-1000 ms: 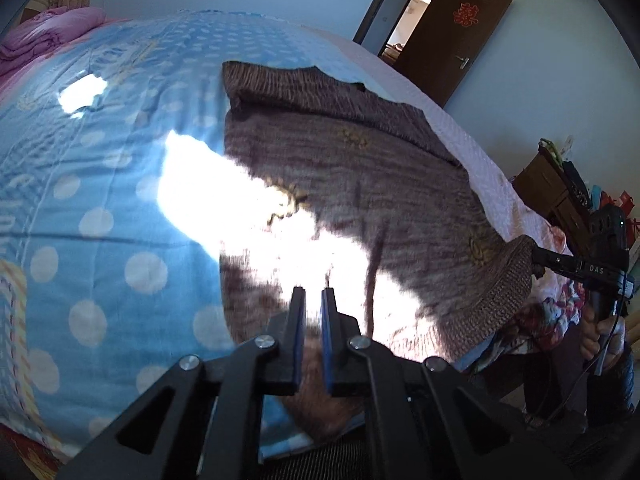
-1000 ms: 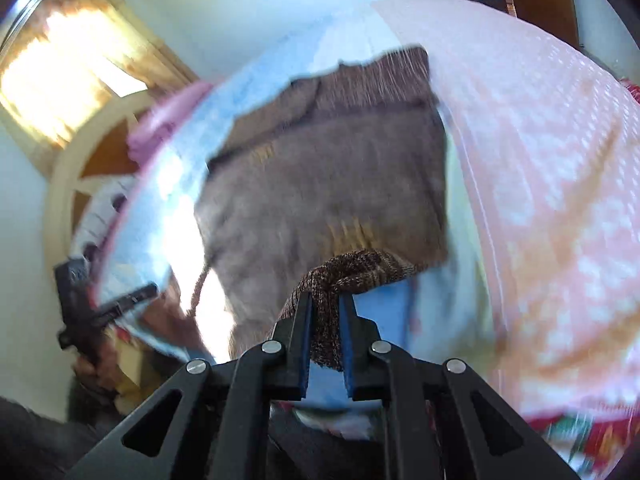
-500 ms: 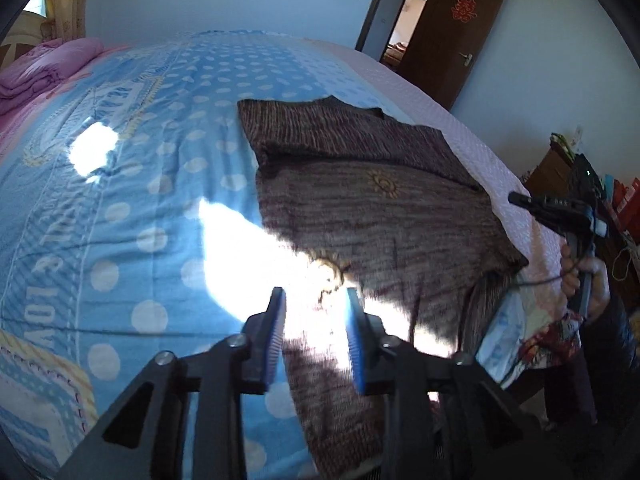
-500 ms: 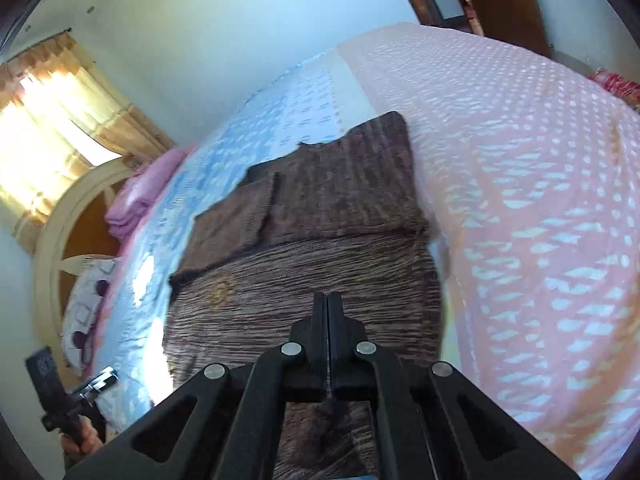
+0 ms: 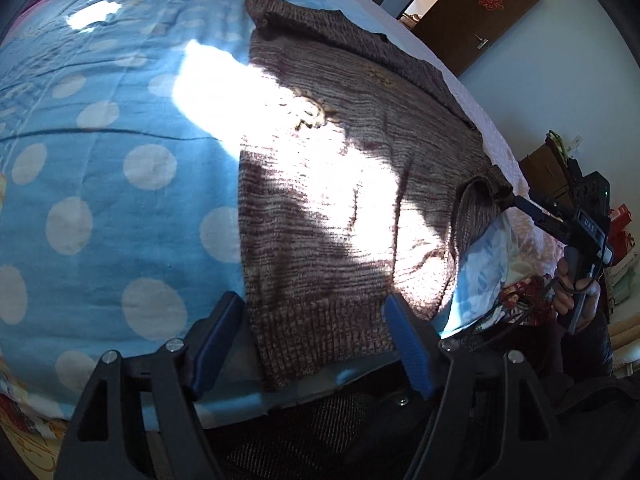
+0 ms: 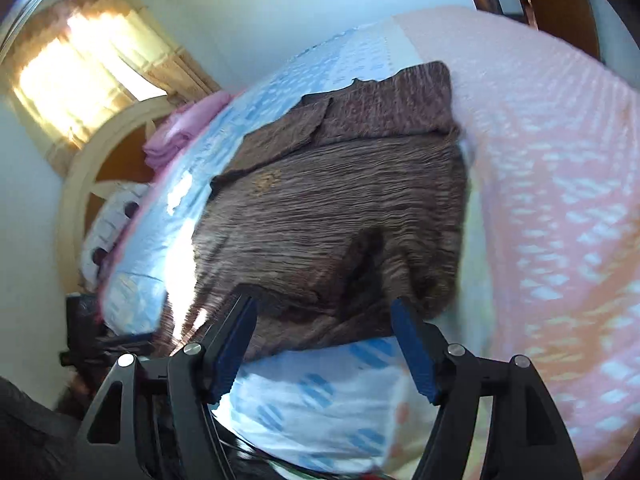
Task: Fold small clothes
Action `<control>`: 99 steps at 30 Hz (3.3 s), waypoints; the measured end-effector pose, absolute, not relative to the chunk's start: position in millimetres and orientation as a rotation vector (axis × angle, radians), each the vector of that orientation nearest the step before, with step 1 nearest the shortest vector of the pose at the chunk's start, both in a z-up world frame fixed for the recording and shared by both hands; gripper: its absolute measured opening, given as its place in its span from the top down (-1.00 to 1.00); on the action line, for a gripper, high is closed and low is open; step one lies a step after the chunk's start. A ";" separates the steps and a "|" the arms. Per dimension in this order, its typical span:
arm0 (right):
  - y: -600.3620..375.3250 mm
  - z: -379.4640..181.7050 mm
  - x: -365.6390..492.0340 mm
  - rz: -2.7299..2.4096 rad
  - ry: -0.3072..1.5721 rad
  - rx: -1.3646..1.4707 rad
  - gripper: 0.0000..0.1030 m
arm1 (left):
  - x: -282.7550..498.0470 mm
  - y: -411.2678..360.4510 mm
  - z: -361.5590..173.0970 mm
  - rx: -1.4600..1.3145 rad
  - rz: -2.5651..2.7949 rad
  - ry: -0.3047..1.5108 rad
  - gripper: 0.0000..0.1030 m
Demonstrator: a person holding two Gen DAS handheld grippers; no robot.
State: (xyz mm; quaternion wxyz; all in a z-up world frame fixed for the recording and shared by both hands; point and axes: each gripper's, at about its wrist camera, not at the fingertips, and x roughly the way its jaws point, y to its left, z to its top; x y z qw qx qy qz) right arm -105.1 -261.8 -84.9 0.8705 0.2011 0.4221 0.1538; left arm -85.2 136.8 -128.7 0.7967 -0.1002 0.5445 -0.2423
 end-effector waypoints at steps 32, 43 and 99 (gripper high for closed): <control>-304.9 -65.4 -22.8 0.072 0.758 0.619 0.14 | 107.5 148.5 -78.8 -0.469 -0.512 1.100 0.39; -273.4 -57.8 -47.2 0.080 0.721 0.416 -0.02 | 86.8 118.6 -88.2 0.002 -0.474 0.948 -0.01; -259.2 -99.1 29.3 -0.012 0.848 0.011 0.66 | 101.9 77.4 -114.7 0.009 -0.374 0.879 0.55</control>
